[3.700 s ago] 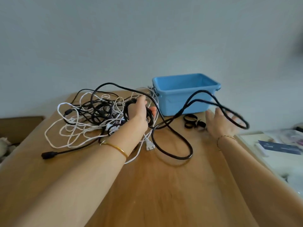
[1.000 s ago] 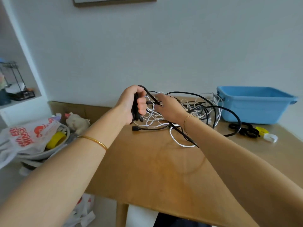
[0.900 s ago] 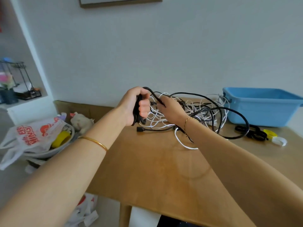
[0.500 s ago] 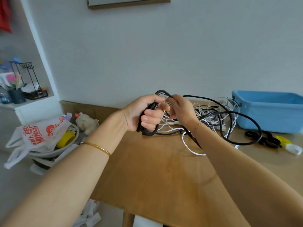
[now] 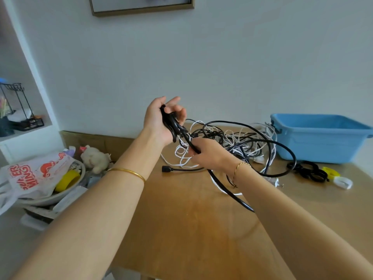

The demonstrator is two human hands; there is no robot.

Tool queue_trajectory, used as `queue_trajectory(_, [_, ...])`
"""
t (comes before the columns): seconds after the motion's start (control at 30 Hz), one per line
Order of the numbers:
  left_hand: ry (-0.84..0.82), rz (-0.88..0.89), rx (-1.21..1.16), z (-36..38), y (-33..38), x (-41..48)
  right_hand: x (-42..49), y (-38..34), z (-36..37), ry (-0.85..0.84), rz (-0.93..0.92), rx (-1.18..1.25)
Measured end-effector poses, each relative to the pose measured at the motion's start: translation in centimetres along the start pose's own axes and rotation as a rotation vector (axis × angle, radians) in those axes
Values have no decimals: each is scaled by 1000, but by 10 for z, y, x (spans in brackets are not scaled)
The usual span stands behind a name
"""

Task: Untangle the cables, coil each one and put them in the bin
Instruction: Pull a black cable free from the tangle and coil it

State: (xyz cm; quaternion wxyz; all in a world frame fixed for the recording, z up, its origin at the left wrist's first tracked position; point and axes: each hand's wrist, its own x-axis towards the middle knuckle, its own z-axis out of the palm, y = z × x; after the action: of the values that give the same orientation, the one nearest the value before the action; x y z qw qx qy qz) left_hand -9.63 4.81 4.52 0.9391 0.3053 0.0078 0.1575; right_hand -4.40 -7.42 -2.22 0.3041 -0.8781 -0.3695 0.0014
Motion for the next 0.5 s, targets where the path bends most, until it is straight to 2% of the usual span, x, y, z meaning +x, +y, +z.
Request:
queue_trajectory(0.1, [48,72,-29,5,-5,8,-5,-10,-7,-19,26,-57])
queue_trajectory(0.23, [62,197,134,9,-14,13,-14,-24,-18,-48,9,-168])
queue_trajectory(0.33, [75,317,334,11,-19,15,-19,-35,-27,-55,-28,-260])
queue_trajectory(0.43, [53,502,650,13,-18,16,-22,-41,-30,-52,-37,-366])
queue_trajectory(0.5, [43,603,815,13,-15,19,-22,-43,-30,-59,-29,-352])
